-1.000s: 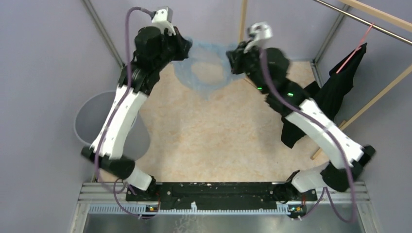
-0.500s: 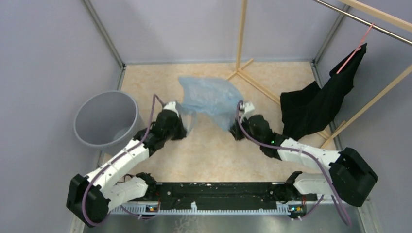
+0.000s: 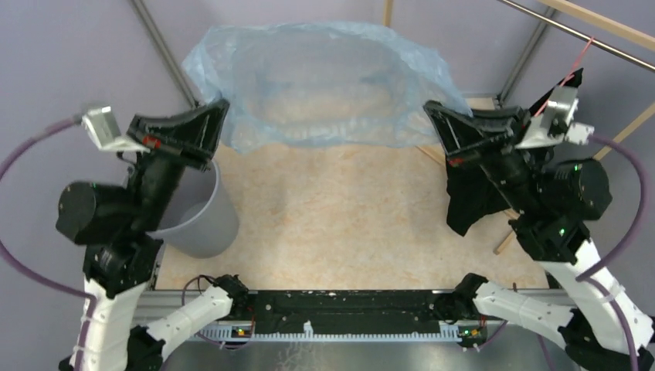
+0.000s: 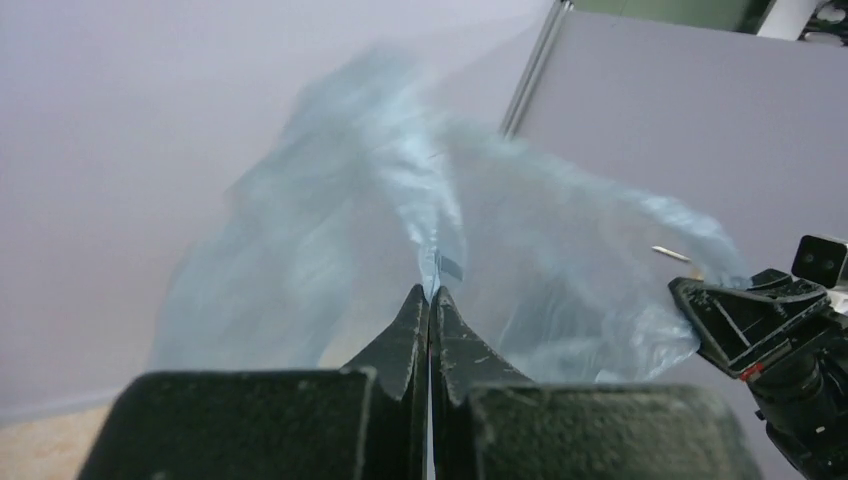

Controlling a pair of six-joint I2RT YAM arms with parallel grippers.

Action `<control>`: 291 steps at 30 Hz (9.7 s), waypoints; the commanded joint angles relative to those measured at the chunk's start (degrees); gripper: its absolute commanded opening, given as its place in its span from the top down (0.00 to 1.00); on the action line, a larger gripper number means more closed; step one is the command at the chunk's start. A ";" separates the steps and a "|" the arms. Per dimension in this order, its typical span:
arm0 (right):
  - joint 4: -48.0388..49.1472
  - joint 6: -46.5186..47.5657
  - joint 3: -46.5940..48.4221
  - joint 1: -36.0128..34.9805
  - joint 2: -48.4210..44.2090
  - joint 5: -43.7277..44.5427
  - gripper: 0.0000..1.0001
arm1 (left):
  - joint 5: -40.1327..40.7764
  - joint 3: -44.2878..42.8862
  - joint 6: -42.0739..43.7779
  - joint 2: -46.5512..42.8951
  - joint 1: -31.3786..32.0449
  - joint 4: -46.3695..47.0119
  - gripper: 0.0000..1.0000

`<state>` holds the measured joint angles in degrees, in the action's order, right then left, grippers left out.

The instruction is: Put the trash bags into the trash bin

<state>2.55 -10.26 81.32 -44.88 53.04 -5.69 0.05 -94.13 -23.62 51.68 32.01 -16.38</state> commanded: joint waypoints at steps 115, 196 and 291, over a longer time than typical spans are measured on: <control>19.79 -20.28 -26.65 -11.06 16.05 7.21 0.25 | -16.52 16.12 -6.68 11.00 0.01 -14.78 1.00; 19.45 -5.22 -47.18 -6.81 -17.52 38.45 1.00 | 4.57 14.39 7.23 13.67 8.72 -25.41 1.00; 28.32 -3.14 -29.39 -6.64 -2.15 8.68 1.00 | -0.59 7.72 12.10 24.61 13.00 -30.50 0.13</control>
<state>26.50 -14.41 51.96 -51.92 48.99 5.17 2.20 -88.90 -11.40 82.52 44.31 -48.29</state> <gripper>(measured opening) 0.006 0.833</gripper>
